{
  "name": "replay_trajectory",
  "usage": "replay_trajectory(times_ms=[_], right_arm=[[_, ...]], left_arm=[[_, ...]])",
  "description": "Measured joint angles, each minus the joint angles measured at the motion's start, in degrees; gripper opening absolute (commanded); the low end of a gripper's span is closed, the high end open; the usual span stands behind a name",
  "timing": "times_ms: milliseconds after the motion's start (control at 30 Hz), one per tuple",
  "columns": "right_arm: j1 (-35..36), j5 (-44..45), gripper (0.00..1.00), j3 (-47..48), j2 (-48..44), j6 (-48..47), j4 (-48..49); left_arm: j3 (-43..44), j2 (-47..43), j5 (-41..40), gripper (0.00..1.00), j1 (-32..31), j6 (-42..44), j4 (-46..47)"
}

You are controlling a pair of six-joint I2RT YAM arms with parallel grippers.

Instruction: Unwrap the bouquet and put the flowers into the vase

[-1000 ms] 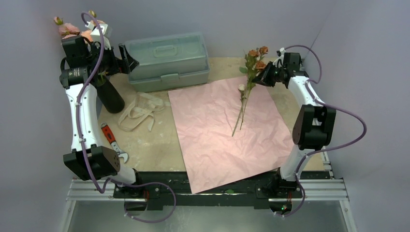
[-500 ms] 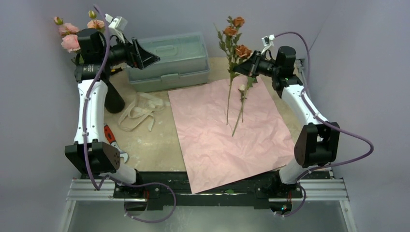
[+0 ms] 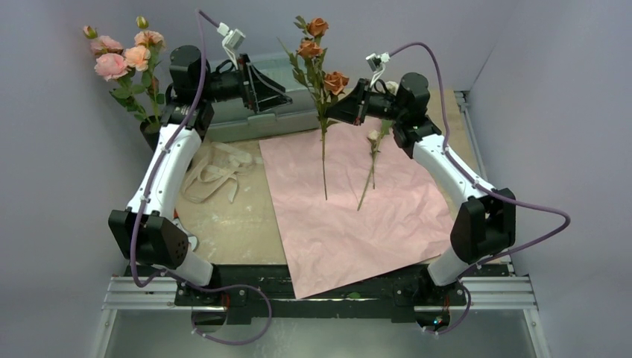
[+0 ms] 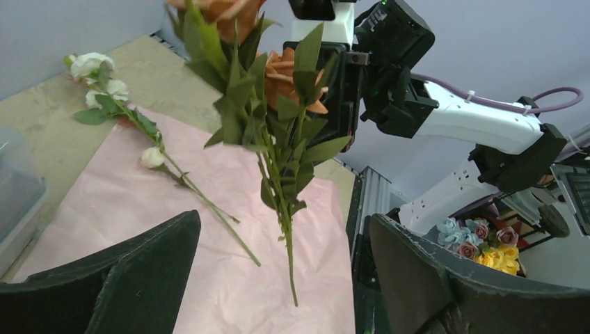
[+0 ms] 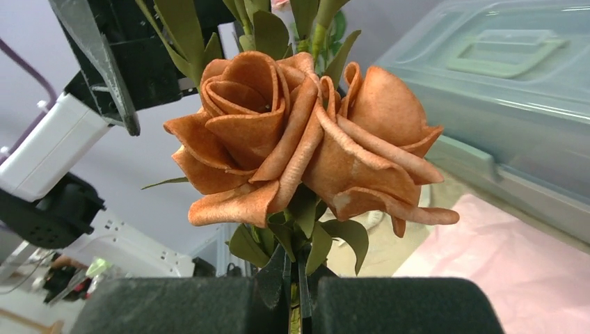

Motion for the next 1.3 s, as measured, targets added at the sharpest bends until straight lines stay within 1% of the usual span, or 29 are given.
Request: replay_trajectory(times_ms=[167, 333, 367, 600, 633, 667, 700, 767, 800, 867, 967, 1133, 1300], right_arm=[[3.32, -1.14, 0.0, 0.0, -0.02, -0.5, 0.5], [5.09, -2.19, 0.0, 0.09, -0.02, -1.18, 0.57], [5.35, -2.25, 0.0, 0.13, -0.02, -1.33, 0.63], [6.69, -2.64, 0.0, 0.39, -0.02, -2.82, 0.9], [6.86, -2.67, 0.03, 0.39, -0.02, -2.97, 0.92], [6.99, -2.67, 0.07, 0.42, -0.02, -3.19, 0.9], [7.15, -2.67, 0.14, 0.42, -0.02, -3.32, 0.9], [7.19, -2.64, 0.31, 0.44, -0.02, -3.8, 0.87], [7.19, -2.64, 0.42, 0.48, -0.02, -3.96, 0.79], [7.19, -2.8, 0.54, 0.66, -0.02, -4.15, 0.37], [7.19, -3.26, 0.69, 1.73, -0.02, -5.86, -1.27], [7.19, -2.56, 0.85, 4.35, -0.37, -10.78, -6.32], [7.19, -1.62, 0.9, 4.92, -2.32, -15.08, -10.38]], left_arm=[[-0.31, 0.81, 0.07, 0.81, -2.8, -4.24, 5.33], [-0.96, 2.01, 0.04, 0.69, -5.18, -6.54, 7.76], [-0.96, 2.32, 0.04, 0.63, -5.64, -6.95, 8.0], [-0.96, 3.65, -0.02, 0.09, -6.14, -8.41, 8.98], [-0.96, 3.65, 0.02, 0.01, -6.14, -8.52, 9.29], [-0.96, 3.65, 0.04, 0.0, -6.14, -8.57, 9.57], [-0.96, 3.65, 0.07, 0.0, -6.14, -8.57, 9.73], [-0.96, 3.65, 0.0, 0.0, -6.14, -8.52, 9.79], [-0.96, 3.65, -0.13, 0.0, -6.08, -8.52, 9.84], [-0.98, 3.58, -0.61, 0.0, -5.79, -8.55, 9.97], [-1.99, 2.89, -1.57, 0.0, -4.26, -8.66, 10.73], [-3.34, 0.76, -3.13, 0.0, 1.22, -6.8, 8.41], [-3.48, -3.32, -5.38, 0.0, 8.79, -1.92, 1.95]])
